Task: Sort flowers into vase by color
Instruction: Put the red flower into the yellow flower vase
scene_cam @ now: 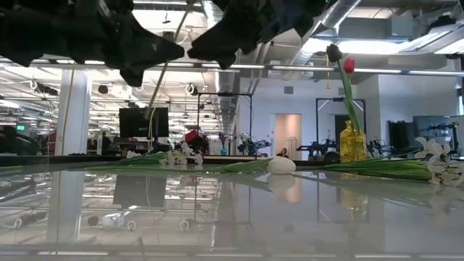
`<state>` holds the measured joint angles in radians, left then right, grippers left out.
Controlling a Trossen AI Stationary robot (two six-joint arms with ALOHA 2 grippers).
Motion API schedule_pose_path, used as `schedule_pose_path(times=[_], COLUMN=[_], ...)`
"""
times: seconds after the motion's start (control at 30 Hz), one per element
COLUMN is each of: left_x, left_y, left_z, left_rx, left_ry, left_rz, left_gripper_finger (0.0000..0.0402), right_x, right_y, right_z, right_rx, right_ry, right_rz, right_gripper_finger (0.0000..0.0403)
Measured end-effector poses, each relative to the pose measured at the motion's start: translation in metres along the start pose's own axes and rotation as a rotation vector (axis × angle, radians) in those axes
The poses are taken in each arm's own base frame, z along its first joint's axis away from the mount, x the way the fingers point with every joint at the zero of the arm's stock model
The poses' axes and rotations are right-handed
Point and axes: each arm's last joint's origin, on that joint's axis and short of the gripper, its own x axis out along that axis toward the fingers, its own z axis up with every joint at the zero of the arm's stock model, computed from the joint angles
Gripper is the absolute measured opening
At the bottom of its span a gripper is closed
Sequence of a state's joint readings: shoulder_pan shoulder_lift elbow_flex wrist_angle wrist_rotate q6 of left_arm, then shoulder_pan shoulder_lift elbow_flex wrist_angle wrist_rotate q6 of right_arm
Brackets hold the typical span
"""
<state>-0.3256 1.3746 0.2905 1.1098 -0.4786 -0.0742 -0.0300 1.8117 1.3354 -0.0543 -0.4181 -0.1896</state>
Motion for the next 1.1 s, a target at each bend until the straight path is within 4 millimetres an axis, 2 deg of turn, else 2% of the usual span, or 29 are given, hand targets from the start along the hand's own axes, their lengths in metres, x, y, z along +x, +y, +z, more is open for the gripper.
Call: schedule_pose_path(times=[0.27, 0.5, 0.63, 0.8, 0.87, 1.0, 1.1], left_x=[-0.001, -0.001, -0.001, -0.001, -0.001, -0.003, -0.004], left_y=[-0.003, -0.003, -0.003, -0.003, -0.003, -0.005, -0.006], left_z=[0.001, 0.002, 0.002, 0.002, 0.001, -0.001, -0.004], left_rx=[0.038, 0.029, 0.024, 0.018, 0.019, 0.033, 0.055], left_ry=[-0.01, -0.022, -0.022, -0.021, -0.015, 0.011, 0.034], left_rz=[-0.009, -0.009, -0.011, -0.012, -0.012, -0.015, 0.008], left_gripper_finger=[0.0, 0.0, 0.0, 0.0001, 0.0007, 0.0041, 0.0079], right_x=[0.004, 0.006, 0.007, 0.007, 0.007, -0.006, -0.033], right_y=[0.004, 0.011, 0.012, 0.012, 0.012, 0.018, 0.027], right_z=[0.008, 0.013, 0.013, 0.013, 0.011, 0.008, 0.015], right_rx=[-0.083, -0.148, -0.15, -0.11, -0.096, 0.001, 0.031], right_ry=[-0.183, -0.206, -0.207, -0.198, -0.175, -0.066, 0.006], right_rz=[-0.019, -0.089, -0.088, -0.086, -0.081, -0.058, -0.051], right_gripper_finger=[0.0143, 0.0132, 0.0101, 0.0032, 0.0016, 0.0024, 0.002])
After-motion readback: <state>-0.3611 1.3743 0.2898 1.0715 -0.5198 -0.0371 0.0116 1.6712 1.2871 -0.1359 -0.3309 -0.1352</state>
